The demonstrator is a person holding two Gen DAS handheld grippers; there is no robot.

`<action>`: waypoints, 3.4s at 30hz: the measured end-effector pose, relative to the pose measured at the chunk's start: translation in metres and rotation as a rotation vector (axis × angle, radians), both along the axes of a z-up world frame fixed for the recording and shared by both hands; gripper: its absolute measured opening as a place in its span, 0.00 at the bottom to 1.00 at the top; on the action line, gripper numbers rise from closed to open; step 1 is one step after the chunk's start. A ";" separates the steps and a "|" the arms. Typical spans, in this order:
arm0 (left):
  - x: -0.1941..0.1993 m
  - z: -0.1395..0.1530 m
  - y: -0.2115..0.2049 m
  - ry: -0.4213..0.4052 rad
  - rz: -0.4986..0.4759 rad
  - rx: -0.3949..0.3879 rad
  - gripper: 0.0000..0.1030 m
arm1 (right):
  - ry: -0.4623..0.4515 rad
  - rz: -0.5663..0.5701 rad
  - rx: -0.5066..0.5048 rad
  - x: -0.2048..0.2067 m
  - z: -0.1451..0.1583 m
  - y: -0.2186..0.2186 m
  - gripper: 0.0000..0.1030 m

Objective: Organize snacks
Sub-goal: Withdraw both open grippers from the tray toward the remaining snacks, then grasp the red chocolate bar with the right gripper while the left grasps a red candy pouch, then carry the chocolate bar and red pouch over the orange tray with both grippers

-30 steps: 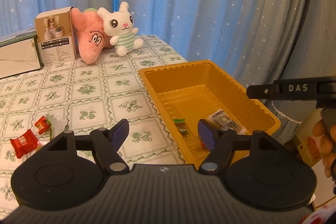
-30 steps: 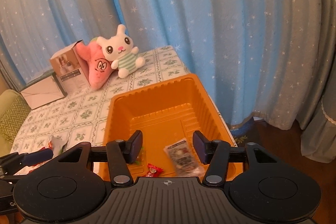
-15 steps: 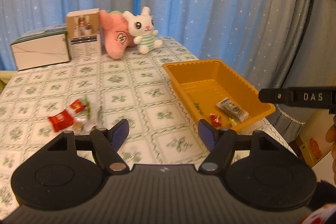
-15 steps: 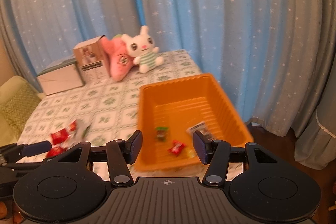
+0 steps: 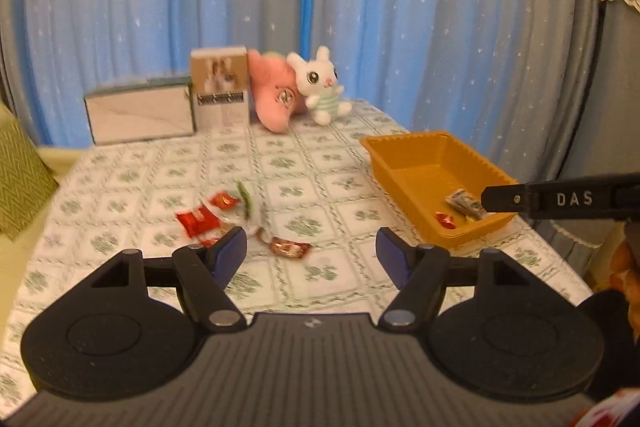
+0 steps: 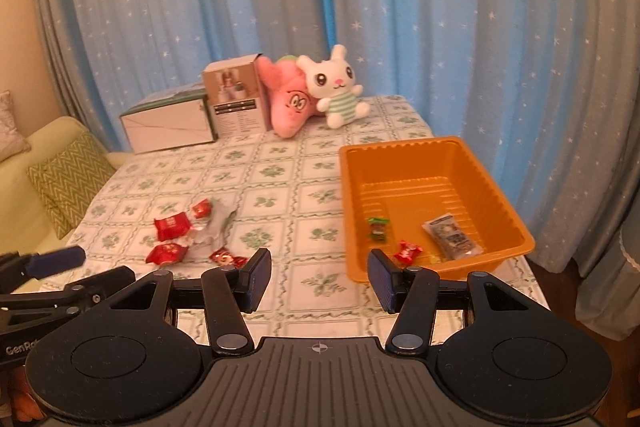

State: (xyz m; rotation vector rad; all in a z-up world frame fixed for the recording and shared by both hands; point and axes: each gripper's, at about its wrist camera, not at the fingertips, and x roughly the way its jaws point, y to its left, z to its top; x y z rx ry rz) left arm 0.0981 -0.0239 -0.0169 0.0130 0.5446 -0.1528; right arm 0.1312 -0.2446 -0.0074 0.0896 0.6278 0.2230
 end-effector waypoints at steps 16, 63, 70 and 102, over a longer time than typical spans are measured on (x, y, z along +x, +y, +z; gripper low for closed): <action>0.002 -0.024 0.050 0.074 0.072 -0.105 0.57 | 0.027 0.080 0.001 0.016 -0.026 0.044 0.52; 0.182 -0.134 0.080 0.212 -0.401 0.331 0.77 | 0.140 0.552 -0.202 0.180 -0.151 0.137 0.52; 0.185 -0.137 0.085 0.249 -0.393 0.307 0.66 | 0.141 0.579 -0.231 0.180 -0.155 0.144 0.36; 0.143 -0.109 0.077 0.292 -0.161 0.112 0.27 | 0.169 0.336 -0.073 0.135 -0.130 0.107 0.21</action>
